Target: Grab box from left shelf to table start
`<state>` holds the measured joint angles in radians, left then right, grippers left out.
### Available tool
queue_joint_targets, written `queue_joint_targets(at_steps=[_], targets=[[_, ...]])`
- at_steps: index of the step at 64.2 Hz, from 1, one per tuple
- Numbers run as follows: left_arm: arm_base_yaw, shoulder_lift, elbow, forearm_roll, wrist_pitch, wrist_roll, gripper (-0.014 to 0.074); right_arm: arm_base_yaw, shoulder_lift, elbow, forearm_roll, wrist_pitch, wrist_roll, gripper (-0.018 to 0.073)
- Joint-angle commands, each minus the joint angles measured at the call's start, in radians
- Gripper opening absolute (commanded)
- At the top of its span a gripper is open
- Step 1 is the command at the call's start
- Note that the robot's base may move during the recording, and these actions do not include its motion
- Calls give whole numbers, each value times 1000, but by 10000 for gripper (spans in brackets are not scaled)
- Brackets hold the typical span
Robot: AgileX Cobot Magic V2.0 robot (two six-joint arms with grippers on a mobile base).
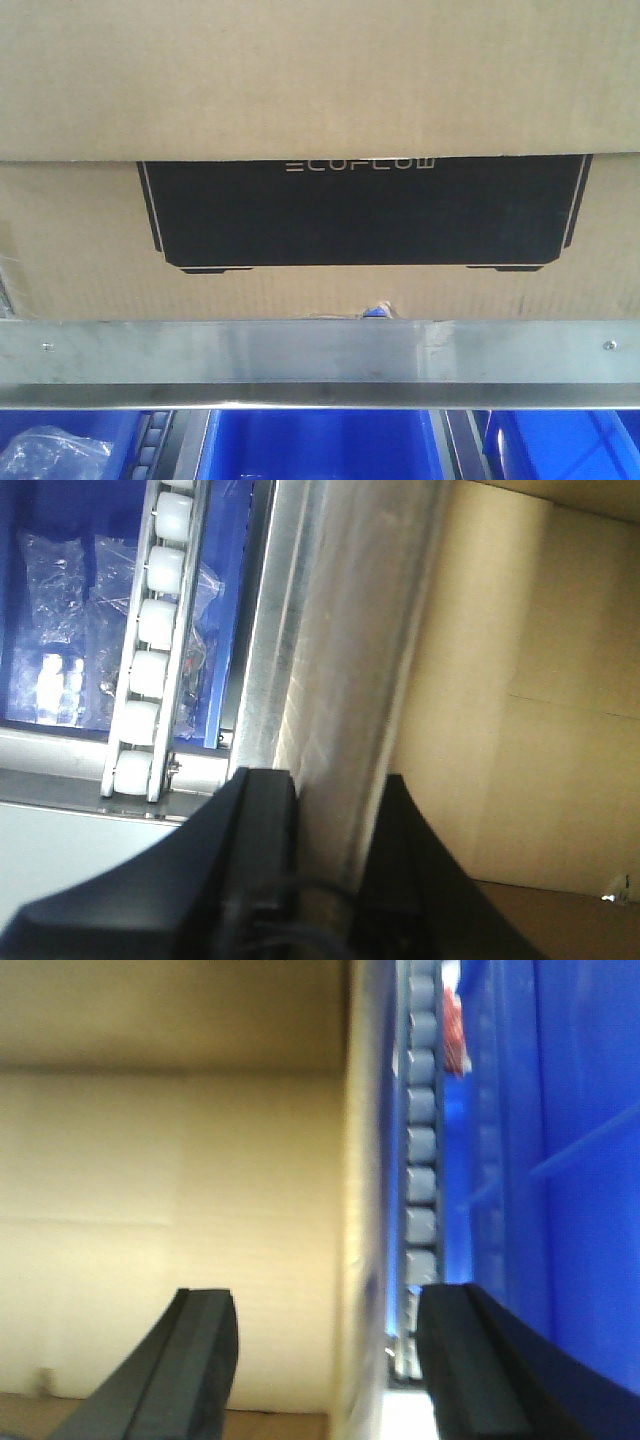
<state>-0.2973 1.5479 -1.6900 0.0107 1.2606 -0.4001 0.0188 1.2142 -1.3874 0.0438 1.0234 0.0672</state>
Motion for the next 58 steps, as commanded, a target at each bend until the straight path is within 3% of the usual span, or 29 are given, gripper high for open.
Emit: queue_joint_targets(at_steps=[1,22,35,58], targets=[[-2,-58,-37,-11,-25,-47,-102,-2,4,-37,-32,-50,-5,498],[-2,-58,-37,-11,-9,-47,-102,-2,81,-37,-21,-30,2,493],[-2,-58,-37,-11,-9,-47,-102,-2,84,-38,17,-28,2,361],[-2,-58,-37,-5,-9,-45,-102,9,84,-38,81,-27,-16,362]])
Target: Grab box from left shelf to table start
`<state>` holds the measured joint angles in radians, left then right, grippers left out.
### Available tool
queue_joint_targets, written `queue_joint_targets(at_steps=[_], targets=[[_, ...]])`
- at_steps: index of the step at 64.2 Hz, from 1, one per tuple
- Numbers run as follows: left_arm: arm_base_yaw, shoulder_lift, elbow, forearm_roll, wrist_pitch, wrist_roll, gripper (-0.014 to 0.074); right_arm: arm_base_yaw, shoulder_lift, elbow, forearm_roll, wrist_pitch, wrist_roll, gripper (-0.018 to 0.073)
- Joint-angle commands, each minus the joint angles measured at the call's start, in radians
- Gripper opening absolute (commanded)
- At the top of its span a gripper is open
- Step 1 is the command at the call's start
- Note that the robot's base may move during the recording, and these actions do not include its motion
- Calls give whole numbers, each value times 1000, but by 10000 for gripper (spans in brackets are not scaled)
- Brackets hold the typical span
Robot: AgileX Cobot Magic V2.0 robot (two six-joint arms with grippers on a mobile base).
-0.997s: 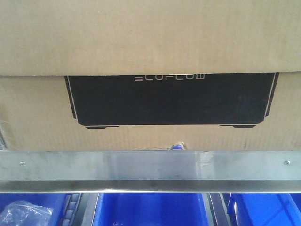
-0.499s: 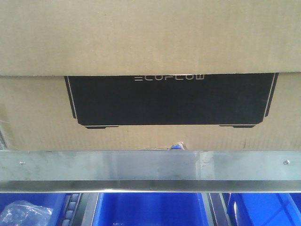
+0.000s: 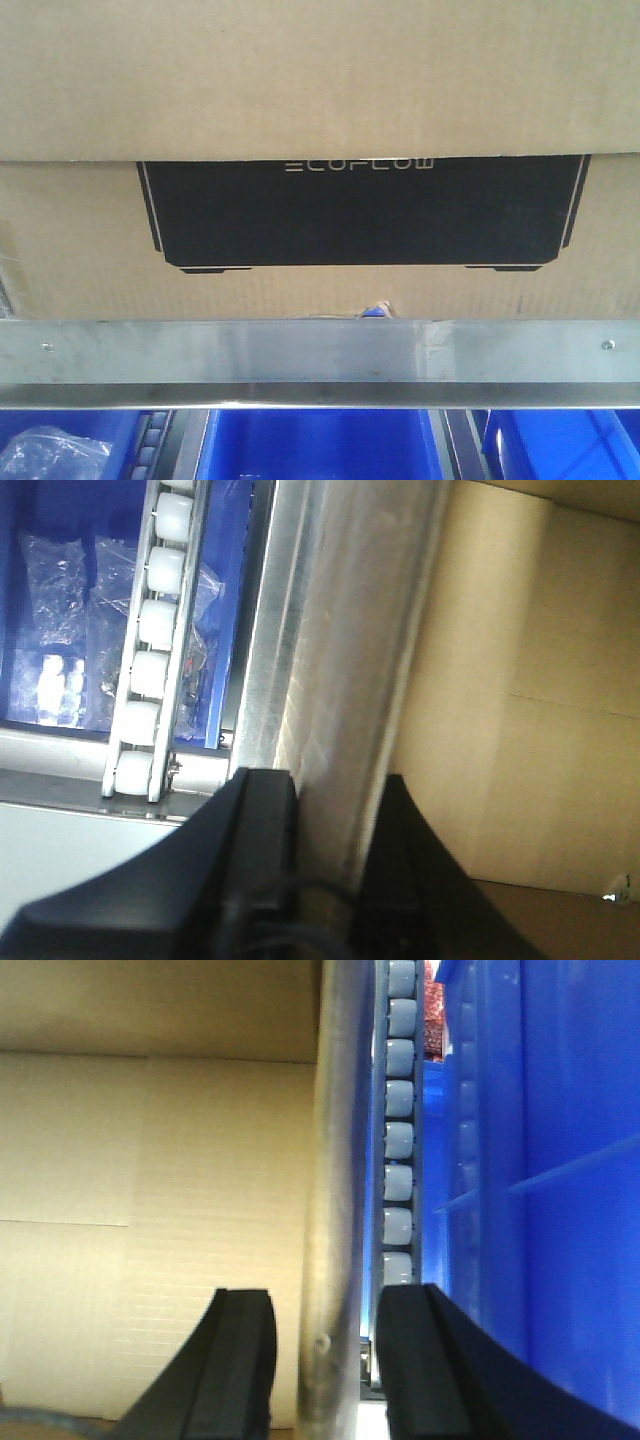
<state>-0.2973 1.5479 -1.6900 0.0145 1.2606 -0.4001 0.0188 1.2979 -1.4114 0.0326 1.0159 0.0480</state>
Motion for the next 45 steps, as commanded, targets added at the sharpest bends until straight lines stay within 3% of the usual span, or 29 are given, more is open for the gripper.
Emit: queue_joint_targets(at_steps=[1,25,32,42,45], targets=[[-2,-58,-37,-9,-9,-45,-102,11,1,-14,92,-19,3,362],[-2,-58,-37,-9,-9,-45,-102,15,1,-14,91,-12,3,356],[-2,-58,-37,-9,-9,-45,-102,15,1,-14,91,-10,3,271],[-2,-58,-37,-9,-9,-45,-102,15,1,-14,91,-10,3,55],[-2,-58,-37,-9,-9,-45,-102,15,1,-14,91,-10,3,47]])
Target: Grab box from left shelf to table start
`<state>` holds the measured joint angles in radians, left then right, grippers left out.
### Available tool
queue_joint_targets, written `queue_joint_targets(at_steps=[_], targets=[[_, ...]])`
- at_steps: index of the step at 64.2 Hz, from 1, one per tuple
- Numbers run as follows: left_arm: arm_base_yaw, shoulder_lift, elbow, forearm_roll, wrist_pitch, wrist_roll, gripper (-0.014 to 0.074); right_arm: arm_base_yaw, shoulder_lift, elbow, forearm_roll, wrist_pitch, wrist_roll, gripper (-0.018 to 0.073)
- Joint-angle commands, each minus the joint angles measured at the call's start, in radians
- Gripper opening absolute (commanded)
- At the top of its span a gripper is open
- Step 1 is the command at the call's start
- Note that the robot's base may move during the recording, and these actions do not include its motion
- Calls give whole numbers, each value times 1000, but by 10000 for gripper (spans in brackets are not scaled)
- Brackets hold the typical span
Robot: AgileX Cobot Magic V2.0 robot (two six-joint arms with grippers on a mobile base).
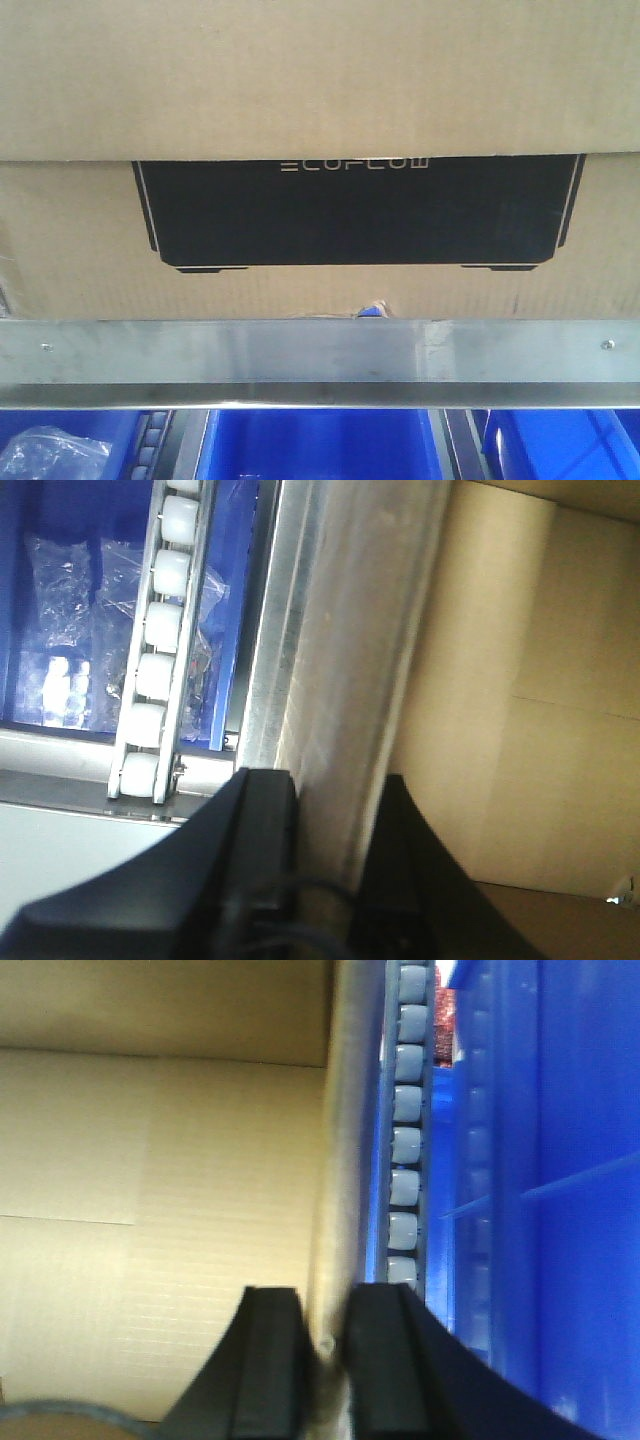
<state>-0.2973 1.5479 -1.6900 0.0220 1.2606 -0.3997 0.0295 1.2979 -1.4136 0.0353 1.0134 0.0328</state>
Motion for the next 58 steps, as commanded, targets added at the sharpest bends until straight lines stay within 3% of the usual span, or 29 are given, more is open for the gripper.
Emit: queue_joint_targets(at_steps=[1,58], targets=[[-2,-58,-37,-17,-9,-46,-102,4,1,-11,88,-7,18,52],[-2,-166,-39,54,-7,-46,-102,4,-134,-14,89,-38,26,55]])
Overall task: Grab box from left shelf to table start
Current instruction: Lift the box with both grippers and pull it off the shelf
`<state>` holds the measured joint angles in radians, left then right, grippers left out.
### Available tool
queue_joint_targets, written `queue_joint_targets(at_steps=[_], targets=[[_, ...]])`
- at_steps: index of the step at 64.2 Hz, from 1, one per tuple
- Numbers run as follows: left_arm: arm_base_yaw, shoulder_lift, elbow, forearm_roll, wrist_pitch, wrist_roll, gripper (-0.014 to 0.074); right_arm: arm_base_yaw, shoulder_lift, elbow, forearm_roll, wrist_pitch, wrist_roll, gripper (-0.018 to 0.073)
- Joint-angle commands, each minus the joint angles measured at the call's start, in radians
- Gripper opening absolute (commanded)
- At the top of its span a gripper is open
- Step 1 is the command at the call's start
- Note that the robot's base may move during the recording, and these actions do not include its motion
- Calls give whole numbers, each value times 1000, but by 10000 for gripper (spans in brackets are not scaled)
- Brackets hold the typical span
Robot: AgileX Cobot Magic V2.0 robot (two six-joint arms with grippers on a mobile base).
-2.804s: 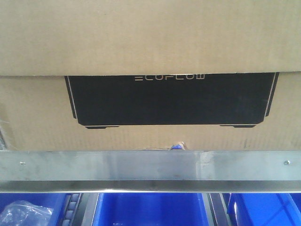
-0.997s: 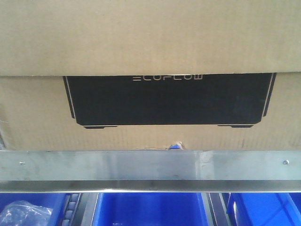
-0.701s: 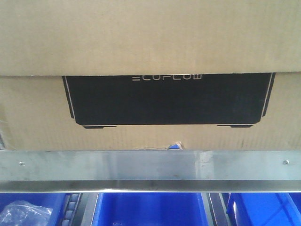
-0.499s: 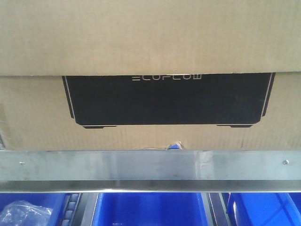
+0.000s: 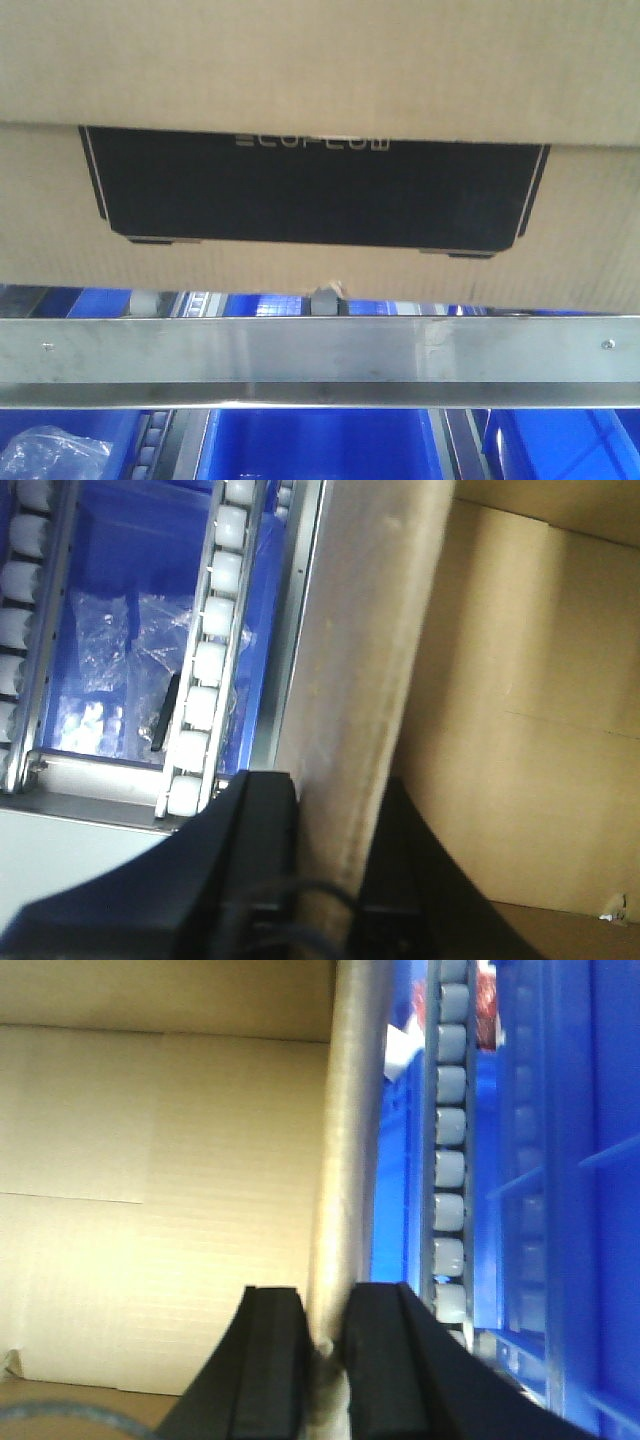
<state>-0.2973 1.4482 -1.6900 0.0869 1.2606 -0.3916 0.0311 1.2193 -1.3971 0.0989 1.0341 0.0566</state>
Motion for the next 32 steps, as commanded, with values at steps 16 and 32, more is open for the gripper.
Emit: queue_joint_targets(at_steps=[16,32], targets=[[-2,-139,24,-11,-3,-37,-102,2,-115,-6,31,-42,3,55],[-2,-288,208,-24,-129,-37,-102,2,-235,140,63,-126,5,55]])
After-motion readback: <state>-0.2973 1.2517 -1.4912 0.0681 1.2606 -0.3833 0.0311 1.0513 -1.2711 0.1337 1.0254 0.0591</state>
